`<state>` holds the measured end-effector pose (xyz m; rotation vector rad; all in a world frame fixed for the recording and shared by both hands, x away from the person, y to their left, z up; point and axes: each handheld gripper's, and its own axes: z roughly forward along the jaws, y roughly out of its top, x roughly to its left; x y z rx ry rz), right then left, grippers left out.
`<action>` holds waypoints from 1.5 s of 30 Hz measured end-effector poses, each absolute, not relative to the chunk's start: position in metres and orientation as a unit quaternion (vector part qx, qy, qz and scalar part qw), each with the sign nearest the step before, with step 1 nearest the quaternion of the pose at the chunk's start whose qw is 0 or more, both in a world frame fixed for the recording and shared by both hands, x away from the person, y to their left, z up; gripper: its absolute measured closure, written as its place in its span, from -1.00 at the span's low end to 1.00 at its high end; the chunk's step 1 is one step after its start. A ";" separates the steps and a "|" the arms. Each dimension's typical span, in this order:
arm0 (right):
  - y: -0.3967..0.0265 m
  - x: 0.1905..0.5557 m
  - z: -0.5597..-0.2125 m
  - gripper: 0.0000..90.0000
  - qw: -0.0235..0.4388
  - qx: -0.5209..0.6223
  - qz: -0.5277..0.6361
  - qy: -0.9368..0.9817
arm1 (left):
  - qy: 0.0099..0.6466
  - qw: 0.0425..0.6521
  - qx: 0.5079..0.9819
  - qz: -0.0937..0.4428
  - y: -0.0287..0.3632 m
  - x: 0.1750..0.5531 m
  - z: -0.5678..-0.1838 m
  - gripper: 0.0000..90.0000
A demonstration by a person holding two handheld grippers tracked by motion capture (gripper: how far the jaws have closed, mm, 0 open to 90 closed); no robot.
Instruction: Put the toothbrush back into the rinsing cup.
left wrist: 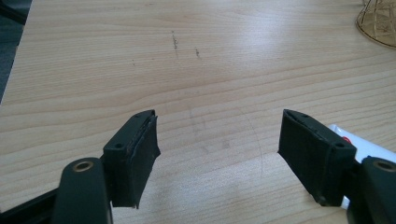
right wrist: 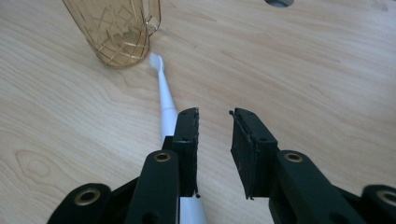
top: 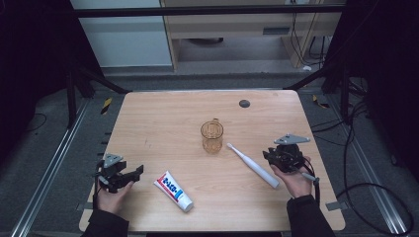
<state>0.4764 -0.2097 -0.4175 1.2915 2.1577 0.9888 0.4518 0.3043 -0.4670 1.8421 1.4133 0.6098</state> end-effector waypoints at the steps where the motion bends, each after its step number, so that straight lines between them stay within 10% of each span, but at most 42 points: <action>1: -0.208 0.478 -0.416 0.55 0.218 0.465 0.357 0.780 | 0.549 0.362 0.715 0.237 0.304 0.452 -0.467 -0.39; 45: -0.154 0.538 -0.425 0.38 0.143 0.432 0.272 0.848 | 0.544 0.356 0.723 0.233 0.303 0.455 -0.469 -0.39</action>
